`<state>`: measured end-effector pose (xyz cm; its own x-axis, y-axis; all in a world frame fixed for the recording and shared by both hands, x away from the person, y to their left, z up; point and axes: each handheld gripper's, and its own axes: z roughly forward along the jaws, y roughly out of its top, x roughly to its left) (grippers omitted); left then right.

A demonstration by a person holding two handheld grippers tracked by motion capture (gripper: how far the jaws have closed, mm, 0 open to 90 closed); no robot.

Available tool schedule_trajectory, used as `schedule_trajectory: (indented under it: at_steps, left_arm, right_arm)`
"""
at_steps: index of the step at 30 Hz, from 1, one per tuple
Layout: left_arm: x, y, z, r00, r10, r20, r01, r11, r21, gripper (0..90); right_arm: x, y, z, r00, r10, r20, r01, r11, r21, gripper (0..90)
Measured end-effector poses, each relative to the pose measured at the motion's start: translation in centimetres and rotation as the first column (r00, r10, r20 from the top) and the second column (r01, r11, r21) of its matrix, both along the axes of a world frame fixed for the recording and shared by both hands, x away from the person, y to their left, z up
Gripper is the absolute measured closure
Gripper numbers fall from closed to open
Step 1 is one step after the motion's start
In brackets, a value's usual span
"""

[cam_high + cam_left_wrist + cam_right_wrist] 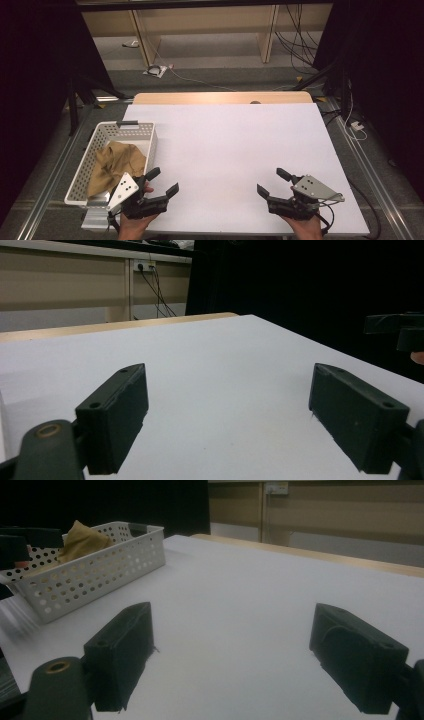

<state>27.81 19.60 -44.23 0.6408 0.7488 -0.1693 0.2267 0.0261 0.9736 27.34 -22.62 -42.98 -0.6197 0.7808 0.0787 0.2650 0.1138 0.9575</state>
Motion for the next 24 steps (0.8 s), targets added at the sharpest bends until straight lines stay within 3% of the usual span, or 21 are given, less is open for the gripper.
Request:
schedule_trajectory:
  at_steps: [24]
  left_arm:
    - [0.01, 0.11, 0.11, 1.0, 0.003, -0.005, -0.003, 1.0, -0.006, 15.9]
  right_arm:
    - [-0.01, 0.04, 0.08, 1.0, 0.001, 0.004, -0.001, 1.0, -0.002, 19.6]
